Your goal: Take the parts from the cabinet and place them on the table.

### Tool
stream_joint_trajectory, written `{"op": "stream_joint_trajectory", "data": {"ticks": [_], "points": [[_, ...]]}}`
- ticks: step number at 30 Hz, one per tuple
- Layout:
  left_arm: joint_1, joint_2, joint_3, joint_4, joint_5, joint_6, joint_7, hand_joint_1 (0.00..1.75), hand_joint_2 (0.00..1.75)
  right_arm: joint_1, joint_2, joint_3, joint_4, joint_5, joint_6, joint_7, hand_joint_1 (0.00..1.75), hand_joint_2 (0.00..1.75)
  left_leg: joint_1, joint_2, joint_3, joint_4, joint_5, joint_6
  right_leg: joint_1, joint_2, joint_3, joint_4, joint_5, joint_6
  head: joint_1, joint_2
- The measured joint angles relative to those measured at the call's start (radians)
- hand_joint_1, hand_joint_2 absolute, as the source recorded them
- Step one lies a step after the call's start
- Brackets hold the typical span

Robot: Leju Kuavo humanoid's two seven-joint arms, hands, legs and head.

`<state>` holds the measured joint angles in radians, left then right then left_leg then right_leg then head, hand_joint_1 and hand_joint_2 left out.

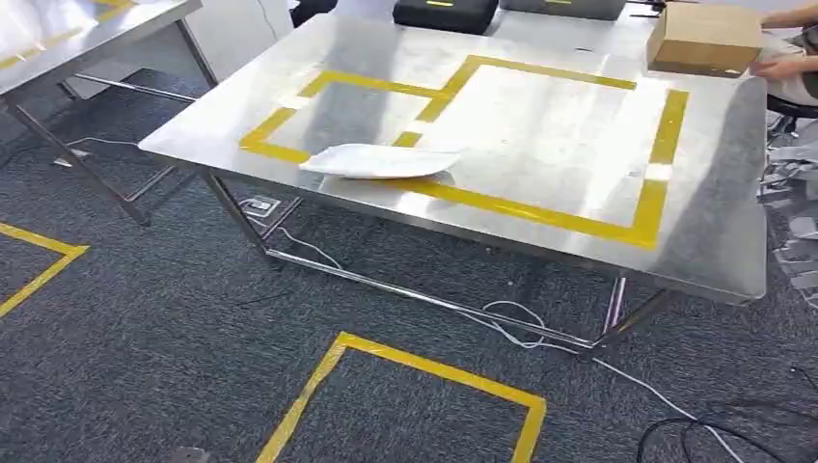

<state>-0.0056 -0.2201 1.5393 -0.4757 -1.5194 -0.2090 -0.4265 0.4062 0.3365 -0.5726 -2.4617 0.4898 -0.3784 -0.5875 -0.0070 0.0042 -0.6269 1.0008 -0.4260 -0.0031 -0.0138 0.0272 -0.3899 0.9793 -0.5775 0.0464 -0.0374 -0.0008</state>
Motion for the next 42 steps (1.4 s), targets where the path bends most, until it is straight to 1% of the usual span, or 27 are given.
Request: {"op": "stream_joint_trajectory", "data": {"ticks": [1,3,4,6,8,9,10,12,13,14,16,18,19,20,22,23,24,25,27,28,30,32,33,36,38,41,42], "points": [[0.0,0.0,0.0,0.0,0.0,0.0,0.0,0.0,1.75,-0.003,0.0,0.0,-0.001,0.0,0.0,0.0,1.43,1.75,0.006,-0.005,0.021,-0.015,-0.002,0.005,0.001,-0.002,-0.004,0.022,0.008,0.007,-0.002,0.0],[0.002,0.0,0.002,0.0,0.0,0.0,0.0,0.0,1.75,-0.008,0.0,0.0,0.0,0.0,0.0,-0.002,1.43,1.75,0.007,-0.008,0.066,-0.042,-0.016,0.013,0.004,-0.014,-0.09,0.175,0.044,0.0,0.007,0.0],[0.003,-0.001,0.005,0.0,0.0,0.0,0.0,0.0,1.75,-0.01,0.0,0.0,0.0,0.0,0.0,-0.001,1.43,1.75,0.006,-0.008,0.088,-0.053,-0.026,0.014,0.006,-0.015,-0.14,0.246,0.026,-0.004,0.006,0.0],[0.01,-0.002,0.007,0.0,0.0,0.0,0.0,0.0,1.75,-0.009,0.0,0.0,0.004,0.0,0.0,0.0,1.43,1.75,0.006,-0.009,0.146,-0.076,-0.054,0.015,0.011,-0.015,-0.22,0.312,-0.094,-0.005,0.006,0.0],[0.013,-0.002,0.008,0.0,0.0,0.0,0.0,0.0,1.75,-0.009,0.0,0.0,0.005,0.0,0.0,0.0,1.43,1.75,0.007,-0.016,0.205,-0.091,-0.085,0.013,0.01,-0.016,-0.264,0.278,-0.172,0.002,0.006,0.0],[0.012,-0.002,0.008,0.0,0.0,0.0,0.0,0.0,1.75,-0.008,0.0,0.0,0.005,0.0,0.0,0.0,1.43,1.75,0.008,-0.018,0.236,-0.096,-0.104,0.011,0.007,-0.018,-0.276,0.232,-0.154,0.006,0.007,0.0],[0.012,-0.002,0.008,-0.001,0.0,-0.001,0.002,0.0,1.75,-0.005,0.0,-0.001,0.005,0.001,0.001,0.001,1.43,1.75,0.009,-0.018,0.263,-0.097,-0.124,0.009,0.004,-0.02,-0.285,0.175,-0.08,0.01,0.007,0.0],[0.013,-0.002,0.011,-0.007,-0.001,-0.005,0.013,0.0,1.75,-0.003,0.0,-0.001,0.007,0.003,0.006,0.001,1.43,1.75,0.004,-0.018,0.309,-0.088,-0.173,-0.001,-0.001,-0.046,-0.314,0.04,0.244,0.014,0.013,0.0],[0.014,-0.002,0.012,-0.008,-0.001,-0.006,0.018,0.0,1.75,-0.007,0.0,-0.002,0.011,0.004,0.013,0.004,1.43,1.75,0.003,-0.016,0.319,-0.102,-0.187,-0.006,0.006,-0.044,-0.293,0.066,0.209,-0.001,0.015,0.0],[0.007,-0.006,0.013,-0.011,-0.002,-0.01,0.021,0.0,1.75,-0.002,0.0,-0.005,0.007,0.005,0.019,0.006,1.43,1.75,0.007,-0.015,0.341,-0.116,-0.199,-0.014,0.009,-0.03,-0.287,0.066,0.193,-0.008,0.001,0.0],[-0.013,-0.013,0.013,-0.015,-0.003,-0.017,0.022,0.0,1.75,-0.006,0.0,-0.009,0.005,0.007,0.025,0.006,1.43,1.75,0.011,-0.017,0.312,-0.025,-0.14,-0.029,0.008,-0.024,-0.257,0.058,0.176,-0.024,0.003,0.0],[-0.023,-0.018,0.013,-0.016,-0.004,-0.019,0.032,0.0,1.75,-0.006,0.0,-0.011,0.003,0.005,0.027,0.008,1.43,1.75,0.013,-0.015,0.2,0.166,-0.084,-0.037,0.005,-0.029,-0.221,0.041,0.158,-0.035,0.001,0.0],[-0.022,-0.022,0.014,-0.016,-0.004,-0.019,0.042,0.0,1.75,-0.007,0.0,-0.011,0.003,0.003,0.031,0.01,1.43,1.75,0.013,-0.015,0.137,0.237,-0.107,-0.038,0.005,-0.028,-0.201,0.032,0.148,-0.04,-0.002,0.0],[-0.017,-0.023,0.014,-0.016,-0.005,-0.02,0.05,0.0,1.75,-0.007,0.0,-0.012,0.003,0.001,0.037,0.013,1.43,1.75,0.014,-0.015,0.082,0.274,-0.161,-0.04,0.004,-0.024,-0.182,0.024,0.137,-0.042,-0.005,0.0],[-0.011,-0.025,0.014,-0.022,0.002,-0.027,0.057,0.0,1.75,-0.012,0.0,-0.016,0.003,0.0,0.053,0.017,1.43,1.75,0.015,-0.015,0.004,0.277,-0.292,-0.039,0.001,-0.015,-0.147,0.019,0.116,-0.04,-0.005,0.0],[-0.012,-0.027,0.014,-0.022,0.018,-0.034,0.08,0.0,1.75,-0.014,0.0,-0.018,0.003,-0.003,0.07,0.023,1.43,1.75,0.016,-0.015,-0.019,0.259,-0.321,-0.041,-0.002,-0.011,-0.131,0.019,0.103,-0.037,-0.006,0.0],[-0.017,-0.03,0.014,-0.022,0.035,-0.03,0.115,0.0,1.75,-0.021,0.0,-0.02,0.002,-0.004,0.096,0.035,1.43,1.75,0.018,-0.015,-0.031,0.223,-0.306,-0.042,-0.004,-0.009,-0.115,0.019,0.09,-0.032,-0.006,0.0],[-0.023,-0.032,0.014,-0.022,0.044,-0.02,0.139,0.0,1.75,-0.03,0.0,-0.022,0.002,-0.002,0.122,0.046,1.43,1.75,0.02,-0.014,-0.033,0.171,-0.249,-0.044,-0.008,-0.007,-0.096,0.019,0.076,-0.027,-0.007,0.0],[-0.036,-0.039,0.014,-0.019,0.055,-0.008,0.154,0.0,1.75,-0.043,0.0,-0.023,-0.001,0.004,0.144,0.057,1.43,1.75,0.03,-0.004,-0.034,0.039,0.001,-0.052,-0.003,-0.007,-0.075,0.021,0.04,-0.008,-0.015,0.0],[-0.044,-0.043,0.014,-0.014,0.063,-0.003,0.158,0.0,1.75,-0.045,0.0,-0.026,-0.006,0.009,0.148,0.059,1.43,1.75,0.036,0.013,-0.032,0.015,0.011,-0.051,0.001,-0.005,-0.068,0.029,0.018,-0.006,-0.026,0.0],[-0.052,-0.047,0.014,-0.008,0.067,0.008,0.16,0.0,1.75,-0.058,0.0,-0.03,-0.015,0.012,0.157,0.061,1.43,1.75,0.031,0.009,-0.03,0.021,0.001,-0.044,0.002,-0.006,-0.043,0.009,-0.014,0.01,-0.009,0.0],[-0.055,-0.05,0.013,-0.002,0.077,0.019,0.161,0.0,1.75,-0.059,-0.001,-0.031,-0.021,0.016,0.165,0.062,1.43,1.75,0.039,0.005,-0.017,0.015,0.027,-0.029,-0.002,-0.015,-0.025,0.008,-0.021,0.019,-0.01,0.0],[-0.056,-0.05,0.013,-0.002,0.082,0.021,0.165,0.0,1.75,-0.06,-0.001,-0.032,-0.022,0.018,0.167,0.063,1.43,1.75,0.039,0.004,-0.009,0.015,0.023,-0.019,-0.002,-0.022,-0.042,0.049,-0.045,0.023,0.001,0.0],[-0.061,-0.048,0.013,0.0,0.087,0.021,0.196,0.0,1.75,-0.064,-0.001,-0.032,-0.023,0.023,0.179,0.074,1.43,1.75,0.027,0.006,0.006,0.016,0.013,-0.003,0.001,-0.023,-0.185,0.284,-0.15,0.026,0.008,0.0],[-0.063,-0.049,0.013,0.001,0.089,0.022,0.202,0.0,1.75,-0.064,-0.001,-0.033,-0.023,0.029,0.187,0.079,1.43,1.75,0.017,0.0,0.016,0.016,0.002,0.006,0.005,-0.023,-0.238,0.32,-0.125,0.017,0.009,0.0],[-0.063,-0.05,0.013,0.002,0.093,0.022,0.203,0.0,1.75,-0.066,-0.001,-0.032,-0.029,0.031,0.188,0.082,1.43,1.75,0.004,-0.011,0.047,0.015,-0.025,0.011,0.021,-0.022,-0.181,0.093,0.06,-0.017,0.01,0.0],[-0.062,-0.051,0.013,0.002,0.094,0.023,0.202,0.0,1.75,-0.068,-0.001,-0.032,-0.032,0.032,0.188,0.083,1.43,1.75,0.002,-0.012,0.055,0.013,-0.031,0.009,0.026,-0.02,-0.165,0.064,0.089,-0.025,0.008,0.0]]}}
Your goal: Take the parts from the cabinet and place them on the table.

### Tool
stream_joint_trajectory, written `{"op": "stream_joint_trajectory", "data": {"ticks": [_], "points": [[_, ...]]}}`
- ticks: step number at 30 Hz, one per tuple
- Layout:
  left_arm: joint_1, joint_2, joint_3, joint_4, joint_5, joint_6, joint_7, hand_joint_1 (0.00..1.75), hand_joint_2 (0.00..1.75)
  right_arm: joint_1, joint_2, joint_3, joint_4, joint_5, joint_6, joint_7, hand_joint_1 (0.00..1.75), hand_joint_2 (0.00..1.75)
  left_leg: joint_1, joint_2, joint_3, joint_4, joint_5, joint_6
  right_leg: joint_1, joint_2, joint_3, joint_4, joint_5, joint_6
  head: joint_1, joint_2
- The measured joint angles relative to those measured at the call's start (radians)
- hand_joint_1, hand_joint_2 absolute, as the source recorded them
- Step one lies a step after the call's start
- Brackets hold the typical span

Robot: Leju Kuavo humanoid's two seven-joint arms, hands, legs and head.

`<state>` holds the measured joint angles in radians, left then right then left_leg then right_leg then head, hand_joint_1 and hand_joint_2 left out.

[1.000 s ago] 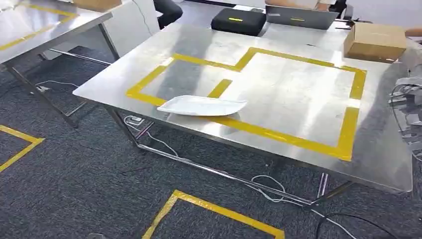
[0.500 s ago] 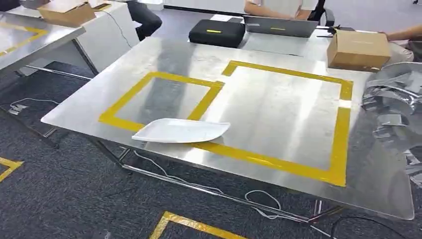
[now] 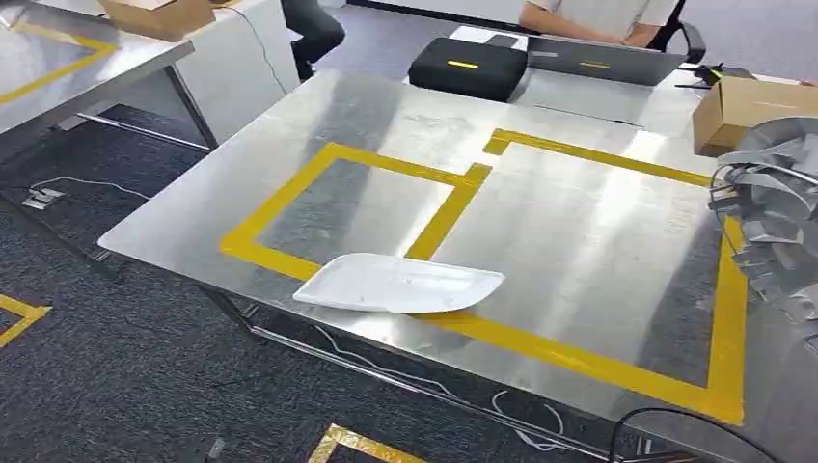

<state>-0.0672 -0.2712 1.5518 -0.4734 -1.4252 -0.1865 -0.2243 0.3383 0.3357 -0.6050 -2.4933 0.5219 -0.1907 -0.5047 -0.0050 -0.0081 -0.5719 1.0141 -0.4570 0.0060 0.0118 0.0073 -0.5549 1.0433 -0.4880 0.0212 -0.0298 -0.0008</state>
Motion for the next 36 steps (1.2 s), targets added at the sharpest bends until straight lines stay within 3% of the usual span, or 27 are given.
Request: {"op": "stream_joint_trajectory", "data": {"ticks": [3,4,5,10,12,16,26,36], "points": [[-0.002,-0.003,0.0,0.0,0.005,0.001,-0.006,0.0,1.75,-0.006,0.0,0.0,-0.008,0.006,0.0,0.005,1.43,1.75,0.0,-0.005,0.002,-0.003,-0.004,-0.013,0.005,0.002,0.0,-0.013,0.003,0.0,-0.003,0.0],[-0.002,-0.004,-0.001,0.0,0.006,0.003,-0.006,0.0,1.75,-0.004,0.0,-0.001,-0.011,0.01,0.0,0.007,1.43,1.75,-0.003,-0.004,0.004,-0.002,-0.006,-0.009,0.001,0.005,0.003,-0.023,0.012,0.007,-0.001,0.0],[-0.002,-0.004,-0.001,0.0,0.009,0.005,-0.008,0.0,1.75,-0.006,0.0,-0.002,-0.012,0.011,0.0,0.007,1.43,1.75,-0.003,-0.004,0.004,-0.01,0.002,0.012,0.001,0.005,0.002,-0.027,0.015,0.017,-0.003,0.0],[-0.002,-0.003,-0.002,0.0,0.011,0.008,-0.008,0.0,1.75,-0.007,0.0,-0.003,-0.013,0.016,0.002,0.01,1.43,1.75,-0.003,-0.004,0.01,-0.026,0.002,0.003,0.001,0.005,0.002,-0.029,0.01,0.009,-0.002,0.0],[-0.002,-0.003,-0.003,0.0,0.016,0.008,-0.01,0.0,1.75,-0.009,0.0,-0.004,-0.013,0.035,0.039,0.05,1.43,1.75,-0.003,-0.004,0.013,-0.03,0.002,-0.006,0.001,0.006,0.003,-0.029,0.008,0.004,-0.002,0.0],[-0.001,-0.003,-0.008,0.0,0.027,0.008,-0.01,0.0,1.75,-0.023,-0.005,-0.031,0.001,0.026,0.099,0.108,1.43,1.75,-0.003,-0.004,0.014,-0.032,0.003,-0.012,0.001,0.005,0.003,-0.029,0.006,0.002,-0.002,0.0],[-0.003,0.0,-0.011,0.0,0.064,0.015,0.003,0.0,1.75,-0.086,-0.054,-0.097,0.099,0.127,0.286,0.217,1.43,1.75,-0.004,-0.004,0.014,-0.032,0.003,-0.013,0.001,0.004,0.005,-0.03,0.008,0.001,-0.002,0.0],[-0.002,0.009,-0.011,0.0,0.069,0.016,0.01,0.0,1.75,-0.101,-0.091,-0.097,0.155,0.18,0.326,0.241,1.43,1.75,-0.004,-0.004,0.014,-0.032,0.003,-0.013,0.0,0.004,0.005,-0.031,0.008,0.001,-0.002,0.0]]}}
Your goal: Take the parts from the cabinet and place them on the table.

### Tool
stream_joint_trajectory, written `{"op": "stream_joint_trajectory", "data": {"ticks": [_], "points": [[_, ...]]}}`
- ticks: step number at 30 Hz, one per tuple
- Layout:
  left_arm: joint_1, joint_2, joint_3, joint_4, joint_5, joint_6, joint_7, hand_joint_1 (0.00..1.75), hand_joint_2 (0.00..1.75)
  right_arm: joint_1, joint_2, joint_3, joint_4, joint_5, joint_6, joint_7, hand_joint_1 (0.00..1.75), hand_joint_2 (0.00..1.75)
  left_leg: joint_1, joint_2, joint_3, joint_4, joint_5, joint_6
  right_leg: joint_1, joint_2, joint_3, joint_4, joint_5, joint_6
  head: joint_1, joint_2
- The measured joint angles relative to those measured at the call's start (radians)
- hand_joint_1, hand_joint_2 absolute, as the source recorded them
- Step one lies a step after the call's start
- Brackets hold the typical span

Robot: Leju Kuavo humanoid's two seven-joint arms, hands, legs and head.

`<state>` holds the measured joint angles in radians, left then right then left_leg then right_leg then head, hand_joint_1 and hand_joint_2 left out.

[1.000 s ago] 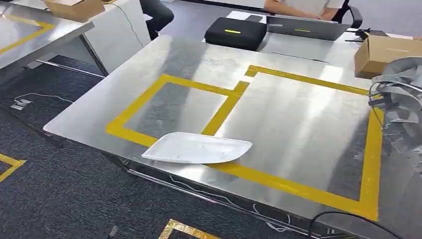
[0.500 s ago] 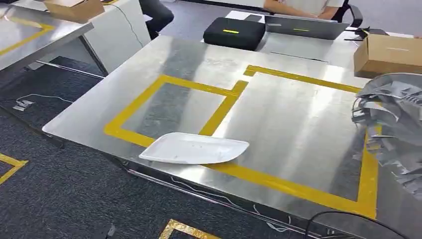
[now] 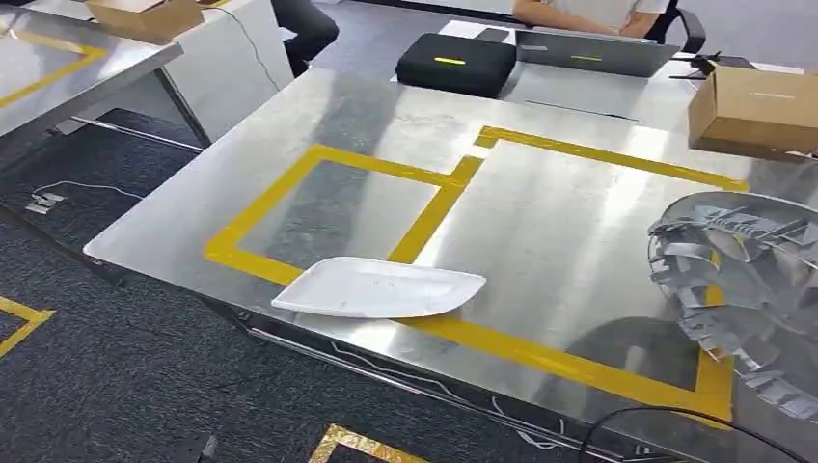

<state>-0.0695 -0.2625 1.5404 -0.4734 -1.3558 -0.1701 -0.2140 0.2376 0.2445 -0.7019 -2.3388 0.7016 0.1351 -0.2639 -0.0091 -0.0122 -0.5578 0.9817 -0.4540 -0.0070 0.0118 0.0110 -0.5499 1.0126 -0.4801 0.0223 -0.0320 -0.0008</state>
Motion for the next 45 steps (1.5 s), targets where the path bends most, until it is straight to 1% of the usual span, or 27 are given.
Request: {"op": "stream_joint_trajectory", "data": {"ticks": [3,5,8,9,11,13,14,18,19,21,24,28,34,38,45], "points": [[-0.001,0.008,-0.008,0.007,0.0,0.006,0.0,0.0,1.75,-0.025,-0.033,0.018,0.036,0.043,0.018,0.02,1.43,1.75,0.0,0.001,0.001,0.0,0.0,0.0,0.0,0.002,0.0,0.0,0.0,0.0,0.0,0.0],[-0.002,0.015,-0.019,0.015,-0.005,0.01,0.0,0.0,1.75,-0.035,-0.061,0.04,0.064,0.11,0.002,0.024,1.43,1.75,0.0,0.001,0.004,0.0,0.0,0.0,0.0,0.001,0.003,0.0,0.0,0.0,0.0,0.0],[-0.002,0.027,-0.033,0.032,-0.012,0.015,0.0,0.0,1.75,-0.059,-0.123,0.099,0.117,0.202,-0.021,0.024,1.43,1.75,0.001,0.001,0.01,-0.001,-0.001,-0.001,0.001,0.002,0.009,-0.004,0.0,0.0,0.0,0.0],[-0.002,0.031,-0.038,0.036,-0.014,0.016,0.0,0.0,1.75,-0.065,-0.139,0.117,0.132,0.224,-0.028,0.027,1.43,1.75,0.002,0.001,0.013,-0.001,-0.003,-0.002,0.002,0.001,0.008,-0.005,-0.001,-0.001,0.0,0.0],[-0.001,0.037,-0.048,0.046,-0.016,0.016,0.0,0.0,1.75,-0.076,-0.166,0.15,0.165,0.251,-0.043,0.038,1.43,1.75,0.003,0.001,0.016,-0.001,-0.005,0.0,0.003,0.001,0.012,-0.007,-0.003,-0.002,0.0,0.0],[-0.001,0.043,-0.051,0.056,-0.018,0.017,0.0,0.0,1.75,-0.084,-0.194,0.178,0.19,0.271,-0.047,0.043,1.43,1.75,0.002,0.001,0.016,-0.001,-0.005,0.0,0.003,0.001,0.015,-0.007,-0.002,-0.001,0.0,0.0],[0.0,0.046,-0.055,0.06,-0.019,0.018,0.0,0.0,1.75,-0.091,-0.207,0.198,0.202,0.286,-0.047,0.048,1.43,1.75,0.002,0.001,0.017,-0.001,-0.005,0.0,0.003,0.002,0.022,-0.007,-0.001,-0.001,0.001,0.0],[-0.004,0.055,-0.074,0.078,-0.023,0.025,-0.002,0.0,1.75,-0.137,-0.244,0.314,0.265,0.366,-0.074,0.084,1.43,1.75,0.003,0.006,0.023,-0.001,-0.005,0.0,0.003,0.008,0.022,-0.009,0.001,0.0,0.0,0.0],[-0.005,0.058,-0.078,0.084,-0.026,0.032,-0.002,0.0,1.75,-0.144,-0.268,0.372,0.289,0.415,-0.083,0.101,1.43,1.75,0.003,0.006,0.026,-0.001,-0.006,0.001,0.004,0.008,0.023,-0.011,0.0,0.001,0.0,0.0],[-0.006,0.061,-0.082,0.09,-0.027,0.037,-0.001,0.0,1.75,-0.172,-0.279,0.429,0.324,0.45,-0.093,0.112,1.43,1.75,0.004,0.007,0.029,-0.001,-0.008,0.0,0.005,0.008,0.027,-0.011,-0.001,0.0,0.0,0.0],[-0.011,0.065,-0.097,0.1,-0.028,0.047,0.006,0.0,1.75,-0.234,-0.293,0.524,0.407,0.467,-0.105,0.137,1.43,1.75,0.004,0.01,0.031,-0.002,-0.008,-0.001,0.005,0.013,0.028,-0.012,0.0,0.0,0.0,0.0],[-0.015,0.069,-0.1,0.111,-0.023,0.051,0.017,0.0,1.75,-0.3,-0.306,0.592,0.485,0.471,-0.104,0.142,1.43,1.75,0.004,0.012,0.034,-0.001,-0.008,-0.001,0.005,0.015,0.03,-0.012,0.001,0.0,0.0,0.0],[-0.018,0.078,-0.107,0.127,-0.018,0.052,0.017,0.0,1.75,-0.37,-0.328,0.665,0.584,0.479,-0.101,0.136,1.43,1.75,0.006,0.012,0.04,-0.001,-0.009,-0.001,0.006,0.015,0.035,-0.013,0.001,0.0,0.0,0.0],[-0.018,0.082,-0.117,0.132,-0.018,0.055,0.017,0.0,1.75,-0.404,-0.332,0.691,0.631,0.478,-0.097,0.137,1.43,1.75,0.006,0.013,0.042,-0.002,-0.012,-0.003,0.007,0.016,0.038,-0.014,-0.001,-0.001,0.0,0.0],[-0.024,0.085,-0.124,0.139,-0.02,0.058,0.017,0.0,1.75,-0.464,-0.332,0.737,0.713,0.495,-0.097,0.145,1.43,1.75,0.007,0.016,0.056,-0.002,-0.017,-0.002,0.008,0.019,0.051,-0.015,-0.005,-0.002,0.0,0.0]]}}
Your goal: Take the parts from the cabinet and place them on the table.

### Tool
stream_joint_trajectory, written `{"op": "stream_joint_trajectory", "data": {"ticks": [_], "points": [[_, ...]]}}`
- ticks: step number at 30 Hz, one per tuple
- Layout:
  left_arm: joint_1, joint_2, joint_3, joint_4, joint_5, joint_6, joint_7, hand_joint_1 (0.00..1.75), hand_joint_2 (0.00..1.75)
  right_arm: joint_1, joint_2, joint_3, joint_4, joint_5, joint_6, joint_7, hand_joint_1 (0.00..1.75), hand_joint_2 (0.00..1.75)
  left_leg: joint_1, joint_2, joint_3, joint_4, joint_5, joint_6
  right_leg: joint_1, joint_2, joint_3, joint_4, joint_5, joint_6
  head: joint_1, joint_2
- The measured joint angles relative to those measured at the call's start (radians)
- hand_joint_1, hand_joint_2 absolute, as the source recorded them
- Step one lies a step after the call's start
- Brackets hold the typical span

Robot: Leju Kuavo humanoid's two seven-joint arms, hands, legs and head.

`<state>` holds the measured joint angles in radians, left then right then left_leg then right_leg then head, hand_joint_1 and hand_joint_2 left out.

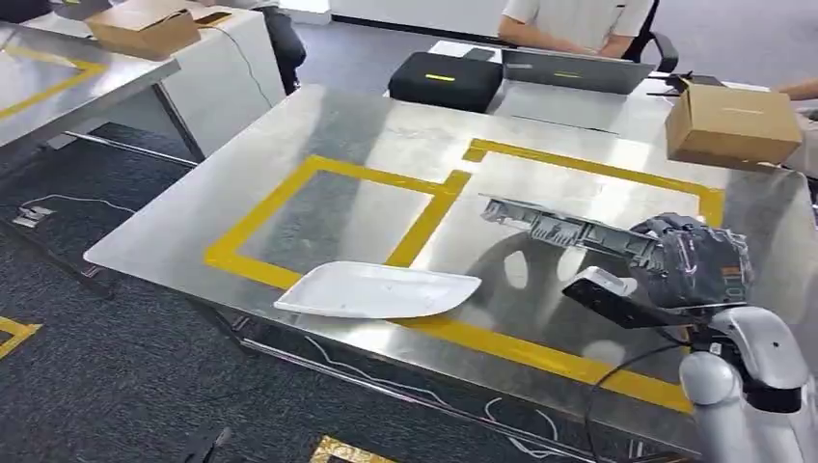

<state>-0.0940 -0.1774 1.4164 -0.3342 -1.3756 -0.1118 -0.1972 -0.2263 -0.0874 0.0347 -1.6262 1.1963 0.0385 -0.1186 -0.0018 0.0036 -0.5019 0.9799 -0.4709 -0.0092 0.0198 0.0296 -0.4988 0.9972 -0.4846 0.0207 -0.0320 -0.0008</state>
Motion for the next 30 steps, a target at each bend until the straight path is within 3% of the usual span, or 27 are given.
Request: {"op": "stream_joint_trajectory", "data": {"ticks": [11,19,30], "points": [[-0.01,0.004,-0.008,0.005,-0.005,0.005,0.007,0.0,1.75,-0.039,0.002,0.02,0.042,0.003,0.004,0.005,1.43,1.75,0.0,0.001,0.007,0.0,-0.007,0.0,0.0,0.0,0.008,-0.001,-0.006,0.001,0.0,0.0],[-0.022,0.015,-0.044,0.018,-0.018,0.0,0.012,0.0,1.75,-0.208,0.063,0.112,0.266,0.063,0.0,0.061,1.43,1.75,0.001,0.003,0.011,0.0,-0.008,-0.001,0.002,0.003,0.012,-0.002,-0.007,-0.001,0.0,0.0],[-0.042,0.024,-0.048,0.028,0.021,0.008,0.01,0.0,1.75,-0.407,0.148,0.075,0.541,0.008,0.017,0.132,1.43,1.75,0.001,0.008,0.016,0.0,-0.009,-0.001,0.001,0.008,0.014,-0.002,-0.006,-0.001,0.0,0.0]]}}
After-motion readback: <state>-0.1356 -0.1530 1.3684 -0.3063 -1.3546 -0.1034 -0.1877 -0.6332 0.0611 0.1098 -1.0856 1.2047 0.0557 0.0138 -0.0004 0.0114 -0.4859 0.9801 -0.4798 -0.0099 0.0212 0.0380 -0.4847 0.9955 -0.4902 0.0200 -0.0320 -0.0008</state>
